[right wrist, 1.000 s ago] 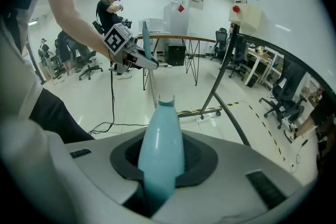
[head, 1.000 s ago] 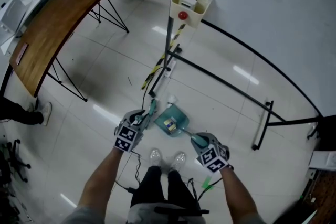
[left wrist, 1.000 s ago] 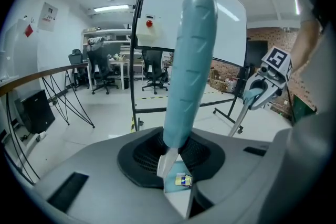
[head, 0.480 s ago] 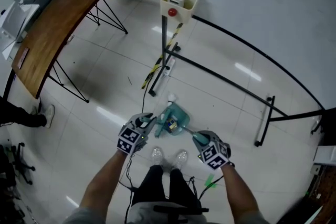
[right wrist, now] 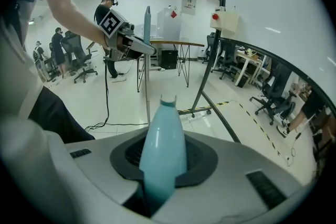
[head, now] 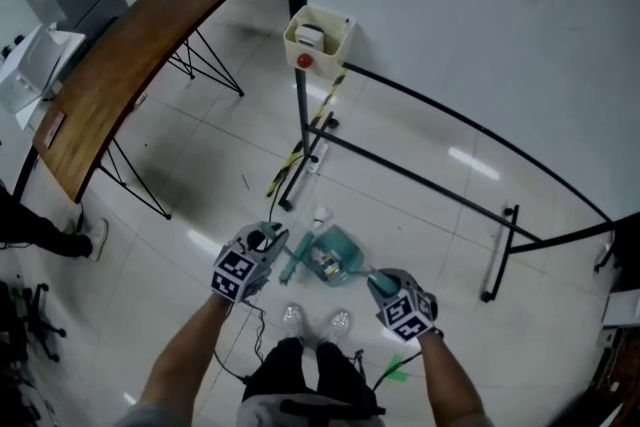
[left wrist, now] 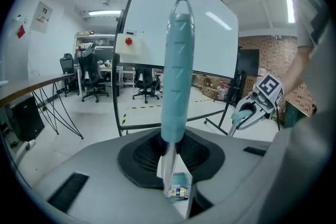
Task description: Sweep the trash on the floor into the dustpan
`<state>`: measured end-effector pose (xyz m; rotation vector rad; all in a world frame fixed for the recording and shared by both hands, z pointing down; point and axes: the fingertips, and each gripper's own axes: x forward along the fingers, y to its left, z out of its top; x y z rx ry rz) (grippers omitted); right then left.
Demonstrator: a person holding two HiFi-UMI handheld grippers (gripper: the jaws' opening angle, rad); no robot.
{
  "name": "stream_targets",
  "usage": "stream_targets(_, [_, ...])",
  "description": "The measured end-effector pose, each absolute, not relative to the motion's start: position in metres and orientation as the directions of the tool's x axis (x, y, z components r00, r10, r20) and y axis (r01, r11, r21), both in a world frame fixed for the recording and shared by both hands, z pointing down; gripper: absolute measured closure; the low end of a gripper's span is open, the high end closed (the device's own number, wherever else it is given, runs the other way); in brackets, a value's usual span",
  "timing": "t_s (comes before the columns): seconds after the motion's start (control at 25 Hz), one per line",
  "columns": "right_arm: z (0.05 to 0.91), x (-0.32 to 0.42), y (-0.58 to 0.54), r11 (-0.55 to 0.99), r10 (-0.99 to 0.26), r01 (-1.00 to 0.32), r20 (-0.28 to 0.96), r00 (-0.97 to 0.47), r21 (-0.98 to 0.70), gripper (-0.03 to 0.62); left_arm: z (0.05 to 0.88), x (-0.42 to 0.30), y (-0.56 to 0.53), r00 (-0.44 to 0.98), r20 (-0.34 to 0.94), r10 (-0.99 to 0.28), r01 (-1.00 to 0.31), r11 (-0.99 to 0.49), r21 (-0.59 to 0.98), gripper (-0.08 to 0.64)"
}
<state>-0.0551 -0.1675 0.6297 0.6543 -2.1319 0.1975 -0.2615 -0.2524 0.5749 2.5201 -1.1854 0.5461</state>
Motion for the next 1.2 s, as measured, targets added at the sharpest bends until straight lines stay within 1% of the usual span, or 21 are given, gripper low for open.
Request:
stream_targets(0.28, [0.625,-0.031,-0.181,0.830,-0.421,-0.545,0.773,-0.474,0.118,0.506,0.577,-0.256,-0.280,0.560,0.476,-0.678,-0.781,-0.624,0.030,0.492])
stream_targets(0.44, [0.626,-0.028,-0.192,0.798,-0.433,-0.592,0.789,-0.436,0.111,0.506,0.591,-0.260,-0.301,0.578,0.492,-0.650,-0.759,-0.650,0.034,0.492])
stream_targets(0.64, [0.626,-0.035,-0.214,0.757,-0.462,-0.642,0.796,-0.391,0.124,0.506,0.594,-0.273,-0.338,0.605,0.485,-0.632,-0.736,-0.676,0.037,0.494])
stream_targets(0.92, [0.626,-0.055,-0.235,0.730,-0.470,-0.670,0.809,-0.354,0.131,0.506,0.586,-0.278,-0.378,0.642,0.469,-0.607,-0.695,-0.718,0.022,0.492])
stream_targets(1.2, [0.635,-0.071,-0.250,0.736,-0.455,-0.668,0.813,-0.364,0.112,0.506,0.623,-0.258,-0.400,0.646,0.494,-0.582,-0.690,-0.722,0.050,0.491])
